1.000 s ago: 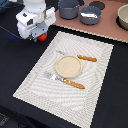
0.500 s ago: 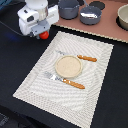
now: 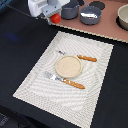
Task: Place the fish, sausage, and tomato into the frying pan.
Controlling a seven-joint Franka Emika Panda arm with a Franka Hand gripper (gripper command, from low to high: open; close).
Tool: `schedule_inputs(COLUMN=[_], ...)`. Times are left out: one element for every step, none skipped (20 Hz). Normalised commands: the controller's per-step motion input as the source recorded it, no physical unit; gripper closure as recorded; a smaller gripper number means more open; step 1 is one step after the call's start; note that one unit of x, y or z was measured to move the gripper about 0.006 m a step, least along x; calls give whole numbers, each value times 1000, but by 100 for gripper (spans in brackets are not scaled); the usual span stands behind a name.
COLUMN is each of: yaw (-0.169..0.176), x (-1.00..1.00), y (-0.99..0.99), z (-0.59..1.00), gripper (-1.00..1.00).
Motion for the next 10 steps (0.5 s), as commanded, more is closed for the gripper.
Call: schedule_inputs(yaw=[0, 0, 0, 0, 0, 0, 0, 0, 0, 0], x=[1000, 1000, 1000, 1000, 1000, 1000, 1000, 1000, 1000, 1000], y=[323, 323, 323, 326, 326, 323, 323, 334, 337, 351], z=[1000, 1000, 1000, 1000, 1000, 1000, 1000, 1000, 914, 771], gripper=[100, 100, 100, 100, 100, 100, 100, 100, 100, 100])
